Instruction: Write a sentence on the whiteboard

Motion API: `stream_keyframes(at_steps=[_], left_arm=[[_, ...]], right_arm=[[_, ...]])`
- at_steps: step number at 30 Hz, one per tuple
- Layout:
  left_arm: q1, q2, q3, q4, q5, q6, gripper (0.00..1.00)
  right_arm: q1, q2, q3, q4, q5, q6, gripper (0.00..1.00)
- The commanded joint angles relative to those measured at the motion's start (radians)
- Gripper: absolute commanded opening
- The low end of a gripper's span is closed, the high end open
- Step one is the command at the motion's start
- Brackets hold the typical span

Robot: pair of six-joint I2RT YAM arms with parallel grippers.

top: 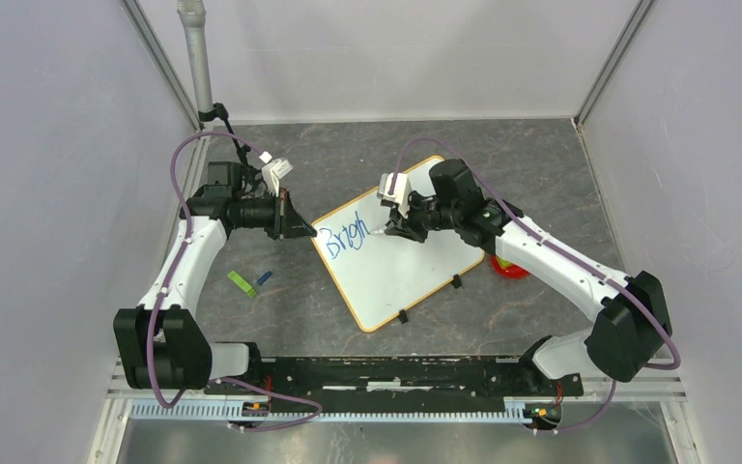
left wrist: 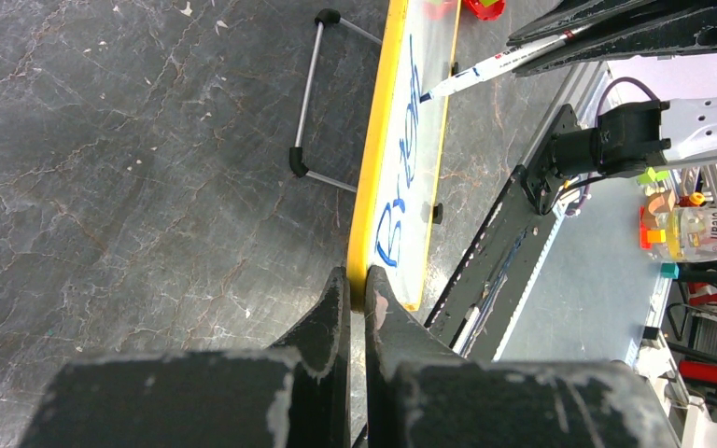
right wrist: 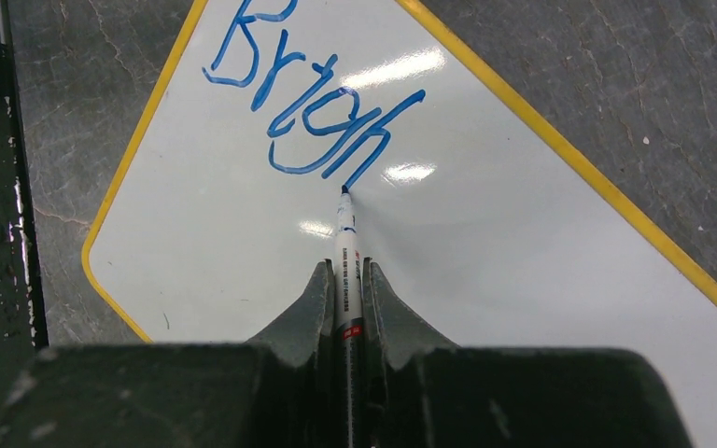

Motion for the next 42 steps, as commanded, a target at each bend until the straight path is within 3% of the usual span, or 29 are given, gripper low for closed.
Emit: stream_keyframes(at_steps=[1, 16, 42], left_arm=[[-0.008, -0.01, 0.009, -0.008, -0.004, 0.068, 0.02], [-0.008, -0.023, 0.009, -0.007, 0.003, 0.06, 0.02], [-0.008, -0.013, 0.008, -0.008, -0.008, 0.065, 0.02]], right_arm=[[-0.008, -0.013, -0.003, -0.01, 0.029, -0.014, 0.0], [-0.008, 0.026, 0.182, -0.057, 0.036, -0.014, 0.0], [-0.028, 0.058, 0.166, -0.054, 0.051, -0.038, 0.0]])
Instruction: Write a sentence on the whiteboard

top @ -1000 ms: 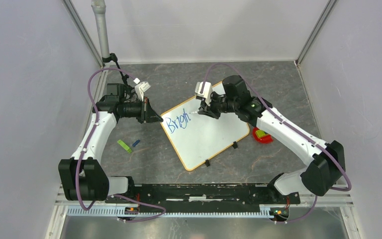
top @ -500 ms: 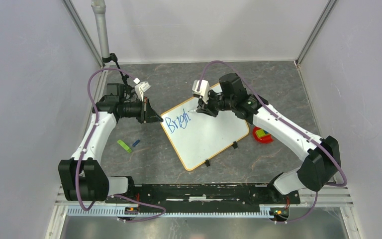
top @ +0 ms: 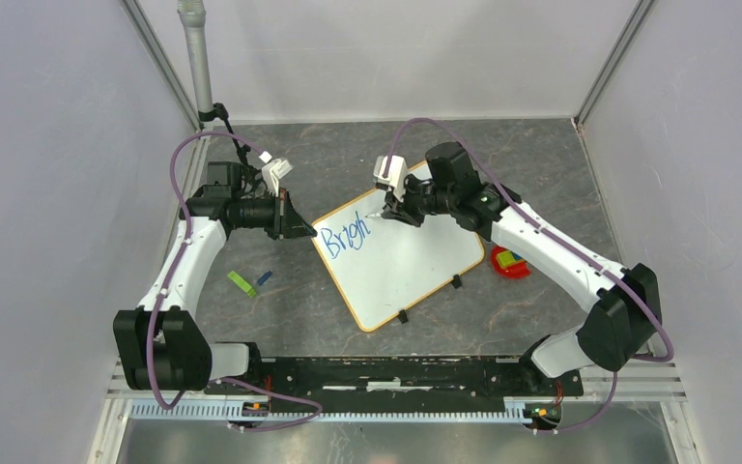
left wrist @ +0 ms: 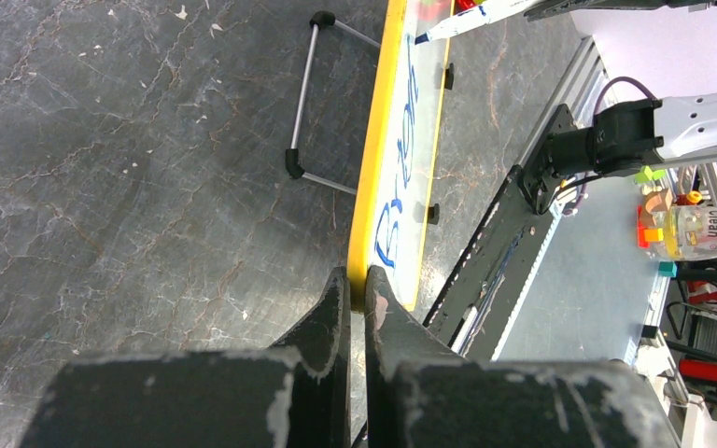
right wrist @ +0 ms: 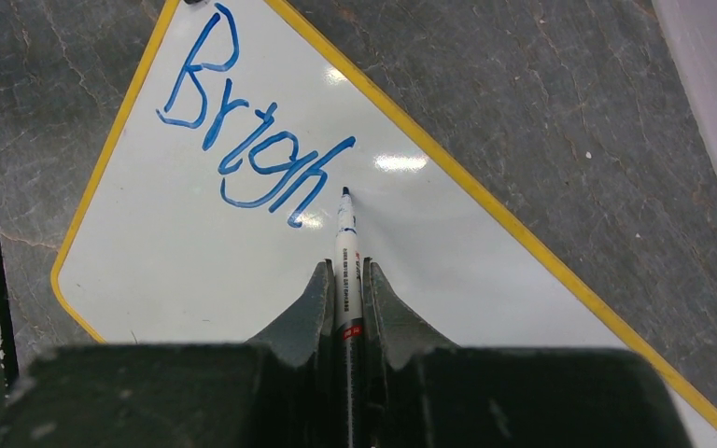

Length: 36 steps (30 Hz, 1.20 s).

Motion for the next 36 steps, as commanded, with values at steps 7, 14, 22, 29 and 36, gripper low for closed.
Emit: stream_keyframes(at_steps=[7, 14, 22, 29, 36], left_arm=[[-0.008, -0.007, 0.009, -0.008, -0.018, 0.065, 0.02], [-0.008, -0.001, 0.012, -0.008, -0.016, 0.062, 0.02], [-0.008, -0.004, 0.012, -0.008, -0.016, 0.06, 0.02], [-0.008, -0.005, 0.012, -0.008, -0.016, 0.063, 0.02], [-0.008, 0.0, 0.011, -0.008, -0.019, 0.064, 0.02]], right_arm=[[-0.052, -0.017, 0.009, 0.002, 0.018, -0.035, 0.0], [-0.051, -0.024, 0.032, -0.008, -0.02, -0.027, 0.0], [-0.05, -0.023, 0.082, 0.0, -0.065, -0.011, 0.0], [-0.05, 0.001, 0.094, 0.01, -0.066, -0.008, 0.0], [-0.05, 0.022, 0.086, 0.017, -0.067, -0.009, 0.0]])
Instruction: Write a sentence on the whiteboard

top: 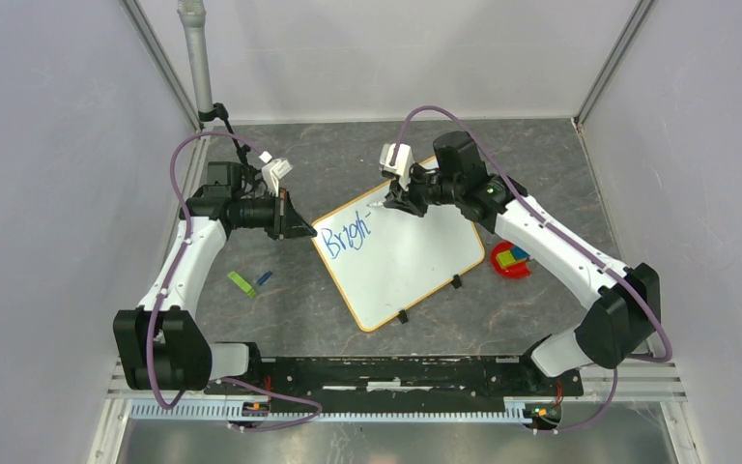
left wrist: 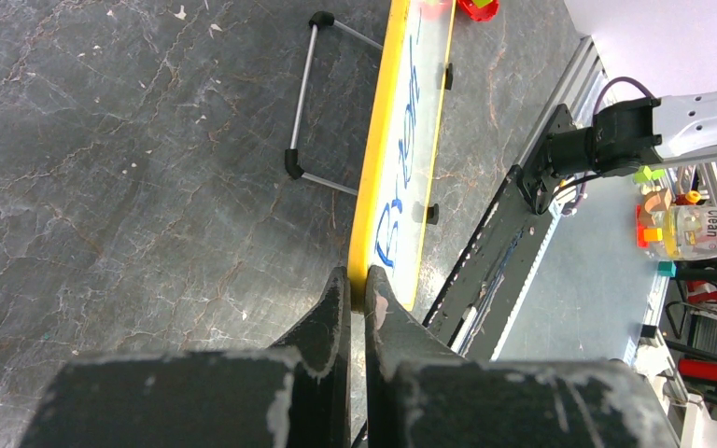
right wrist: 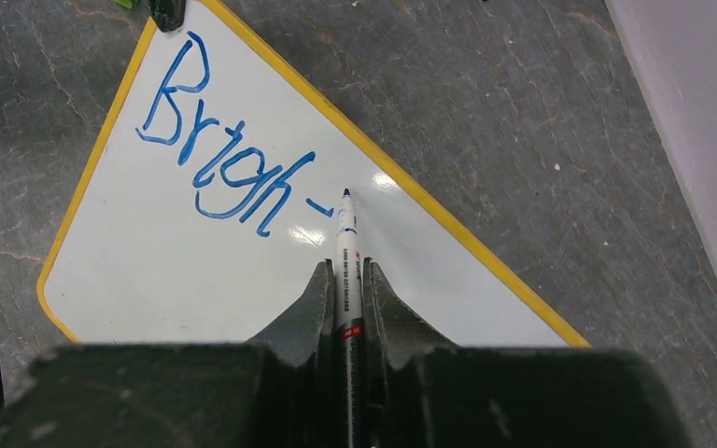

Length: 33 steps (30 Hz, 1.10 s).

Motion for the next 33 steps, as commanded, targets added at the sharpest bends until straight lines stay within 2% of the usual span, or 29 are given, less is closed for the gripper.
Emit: stream_keyframes(at_steps=[1, 23, 33], left_arm=[[-0.008, -0.001, 0.011, -0.008, -0.021, 0.065, 0.02], [-0.008, -0.004, 0.007, -0.008, -0.027, 0.065, 0.02], [-0.008, -0.003, 0.006, -0.008, -0.025, 0.068, 0.02]], right_arm=[[-0.002, 0.015, 0.032, 0.023, -0.015, 0.003, 0.0], [0.008, -0.079, -0.172, 0.028, -0.023, 0.005, 0.0], [0.007, -0.089, -0.137, -0.008, 0.03, -0.034, 0.0]])
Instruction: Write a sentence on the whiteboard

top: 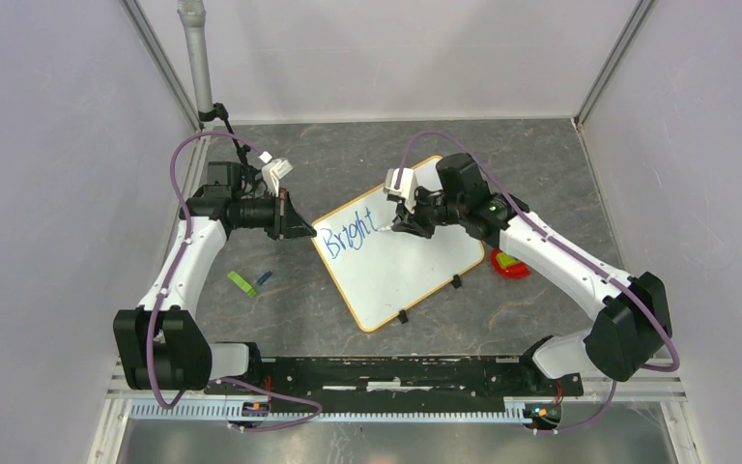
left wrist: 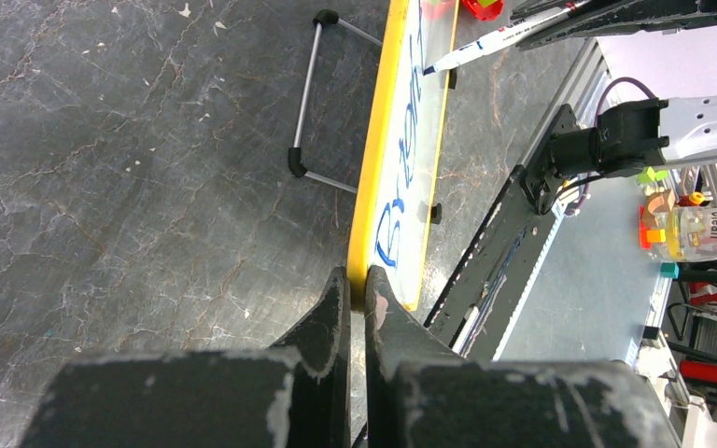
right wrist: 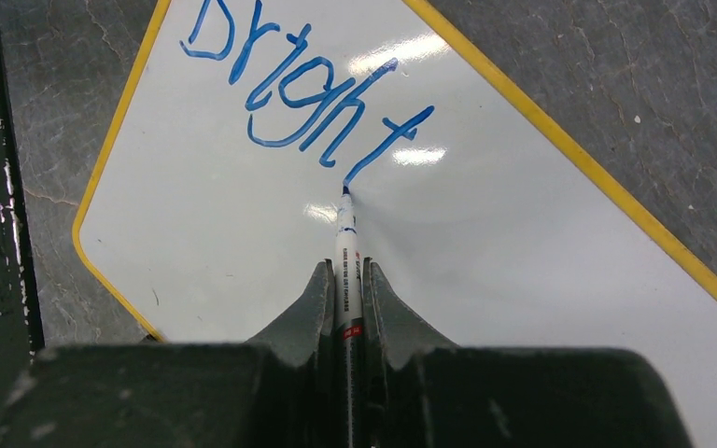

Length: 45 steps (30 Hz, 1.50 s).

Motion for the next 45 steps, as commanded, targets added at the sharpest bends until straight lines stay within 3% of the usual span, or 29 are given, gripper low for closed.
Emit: stream_keyframes(at_steps=[1, 45], left_arm=[[-0.008, -0.005, 0.006, -0.007, -0.017, 0.067, 0.02], [-0.008, -0.001, 0.016, -0.036, -0.02, 0.103, 0.02]], right_arm=[[-0.001, -0.019, 0.042, -0.019, 0.051, -0.031, 0.0], [-0.021, -0.014, 0.159, -0.079, 0.003, -0.036, 0.0]])
